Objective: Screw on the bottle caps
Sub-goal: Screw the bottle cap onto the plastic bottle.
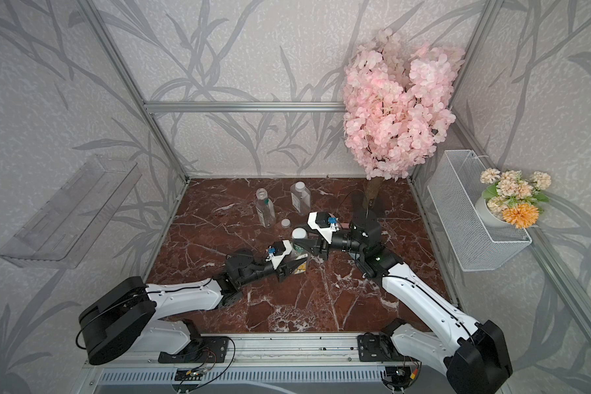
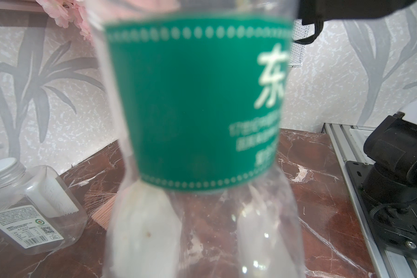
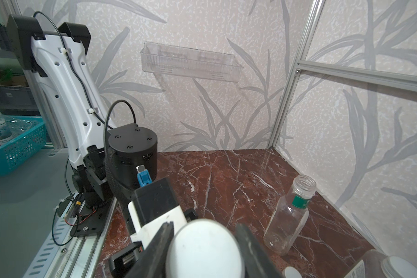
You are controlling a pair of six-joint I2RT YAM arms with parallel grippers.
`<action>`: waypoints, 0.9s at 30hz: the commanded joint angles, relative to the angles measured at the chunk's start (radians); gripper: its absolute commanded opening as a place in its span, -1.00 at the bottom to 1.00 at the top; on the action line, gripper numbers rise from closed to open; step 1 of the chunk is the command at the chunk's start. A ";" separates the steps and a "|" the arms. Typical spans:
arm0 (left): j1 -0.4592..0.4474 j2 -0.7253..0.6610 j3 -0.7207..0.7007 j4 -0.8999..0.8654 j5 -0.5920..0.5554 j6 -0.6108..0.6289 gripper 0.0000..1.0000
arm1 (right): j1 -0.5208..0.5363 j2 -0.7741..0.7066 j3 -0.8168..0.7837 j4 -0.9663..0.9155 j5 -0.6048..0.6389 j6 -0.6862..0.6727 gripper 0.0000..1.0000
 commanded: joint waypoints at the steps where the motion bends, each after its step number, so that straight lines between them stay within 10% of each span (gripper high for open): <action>1: -0.007 -0.020 0.033 0.159 0.027 -0.002 -0.61 | -0.018 0.009 -0.042 0.021 0.027 0.025 -0.11; 27: -0.008 0.003 0.034 0.174 0.029 -0.014 -0.61 | -0.019 0.024 -0.076 0.109 0.012 0.058 0.13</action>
